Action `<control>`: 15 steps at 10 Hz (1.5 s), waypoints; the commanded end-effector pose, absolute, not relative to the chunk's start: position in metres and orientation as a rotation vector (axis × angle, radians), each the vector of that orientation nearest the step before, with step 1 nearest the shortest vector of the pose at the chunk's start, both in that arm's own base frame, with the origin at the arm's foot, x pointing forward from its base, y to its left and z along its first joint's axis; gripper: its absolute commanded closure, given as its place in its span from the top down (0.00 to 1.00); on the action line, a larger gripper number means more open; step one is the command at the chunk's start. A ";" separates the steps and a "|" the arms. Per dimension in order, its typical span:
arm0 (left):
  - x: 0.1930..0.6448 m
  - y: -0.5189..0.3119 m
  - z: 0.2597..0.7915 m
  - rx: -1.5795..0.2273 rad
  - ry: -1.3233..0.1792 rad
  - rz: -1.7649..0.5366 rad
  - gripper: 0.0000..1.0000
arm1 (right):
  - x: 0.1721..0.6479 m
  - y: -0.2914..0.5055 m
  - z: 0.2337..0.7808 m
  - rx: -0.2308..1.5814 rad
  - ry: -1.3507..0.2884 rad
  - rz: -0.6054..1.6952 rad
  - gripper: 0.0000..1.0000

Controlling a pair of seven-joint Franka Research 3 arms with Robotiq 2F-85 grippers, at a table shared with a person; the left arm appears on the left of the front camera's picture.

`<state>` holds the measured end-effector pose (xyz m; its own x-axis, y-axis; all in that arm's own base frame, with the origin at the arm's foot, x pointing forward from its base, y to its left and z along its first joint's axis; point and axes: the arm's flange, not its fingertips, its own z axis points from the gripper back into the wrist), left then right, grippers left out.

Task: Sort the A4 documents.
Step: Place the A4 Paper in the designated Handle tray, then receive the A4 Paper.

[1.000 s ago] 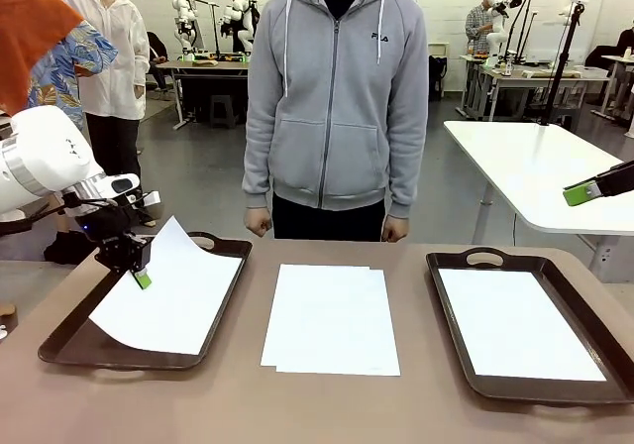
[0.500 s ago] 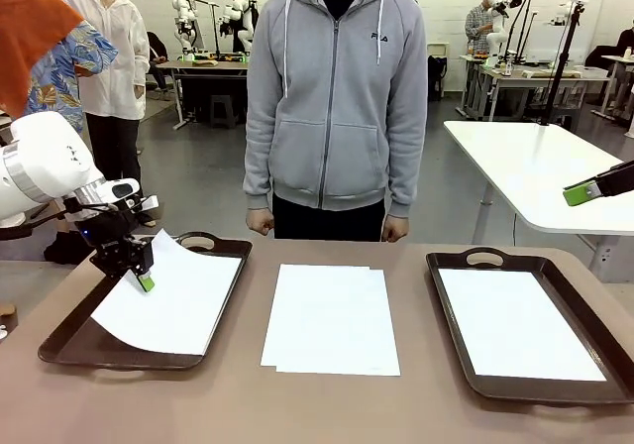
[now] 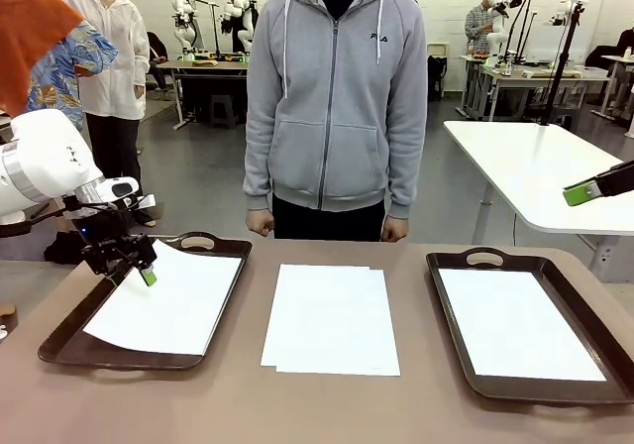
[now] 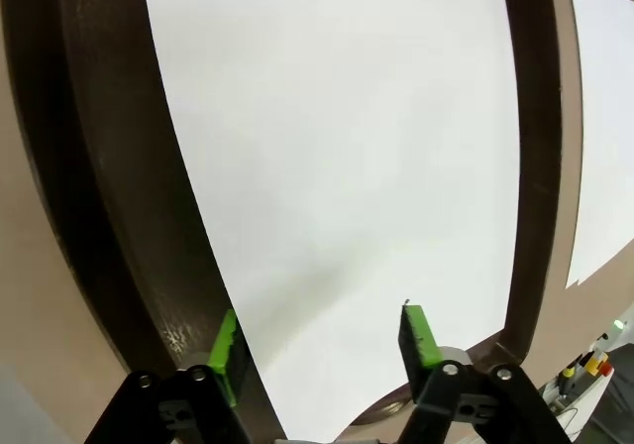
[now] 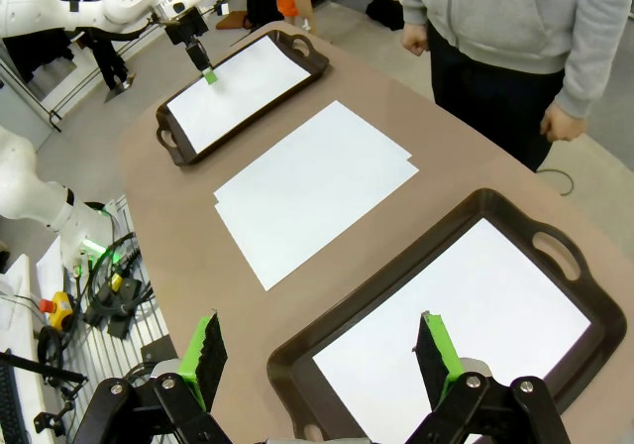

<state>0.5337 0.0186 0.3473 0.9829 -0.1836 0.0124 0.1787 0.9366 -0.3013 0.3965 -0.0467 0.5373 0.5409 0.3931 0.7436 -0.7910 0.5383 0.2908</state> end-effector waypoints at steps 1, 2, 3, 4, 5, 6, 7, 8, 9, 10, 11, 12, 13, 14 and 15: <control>0.527 0.018 0.350 -0.241 0.012 -0.146 0.95 | 0.396 -0.046 0.537 0.677 -0.672 0.769 1.00; 0.526 0.019 0.352 -0.241 0.007 -0.142 1.00 | 0.396 -0.046 0.537 0.677 -0.672 0.769 1.00; 0.525 0.019 0.353 -0.243 0.002 -0.138 1.00 | 0.396 -0.046 0.537 0.677 -0.672 0.769 1.00; 0.525 0.020 0.355 -0.254 -0.002 -0.132 1.00 | 0.396 -0.046 0.537 0.677 -0.672 0.769 1.00; 0.525 0.021 0.357 -0.254 -0.008 -0.129 1.00 | 0.396 -0.046 0.537 0.677 -0.672 0.769 1.00; 0.526 0.019 0.360 -0.268 -0.025 -0.120 1.00 | 0.396 -0.046 0.537 0.677 -0.672 0.769 1.00; 0.527 0.019 0.363 -0.322 -0.050 -0.100 1.00 | 0.396 -0.046 0.537 0.677 -0.672 0.769 1.00; 0.527 0.020 0.365 -0.334 -0.056 -0.066 1.00 | 0.396 -0.046 0.537 0.677 -0.672 0.769 1.00; 0.533 0.020 0.361 -0.293 -0.018 -0.144 1.00 | 0.396 -0.046 0.537 0.677 -0.672 0.769 1.00; 0.533 0.020 0.361 -0.293 -0.018 -0.144 1.00 | 0.396 -0.046 0.537 0.677 -0.672 0.769 1.00; 0.533 0.020 0.361 -0.293 -0.018 -0.144 1.00 | 0.396 -0.046 0.537 0.677 -0.672 0.769 1.00; 0.533 0.020 0.361 -0.293 -0.018 -0.144 1.00 | 0.396 -0.046 0.537 0.677 -0.672 0.769 1.00; 0.533 0.020 0.361 -0.293 -0.018 -0.144 1.00 | 0.396 -0.046 0.537 0.677 -0.672 0.769 1.00; 0.533 0.020 0.361 -0.293 -0.018 -0.144 1.00 | 0.396 -0.046 0.537 0.677 -0.672 0.769 1.00; 0.533 0.020 0.361 -0.293 -0.018 -0.144 1.00 | 0.396 -0.046 0.537 0.677 -0.672 0.769 1.00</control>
<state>0.5333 0.0194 0.3608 0.9913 -0.1249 0.0419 0.1317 0.9444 -0.3012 0.3965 -0.0467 0.5373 0.5409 0.3931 0.7436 -0.7910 0.5383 0.2908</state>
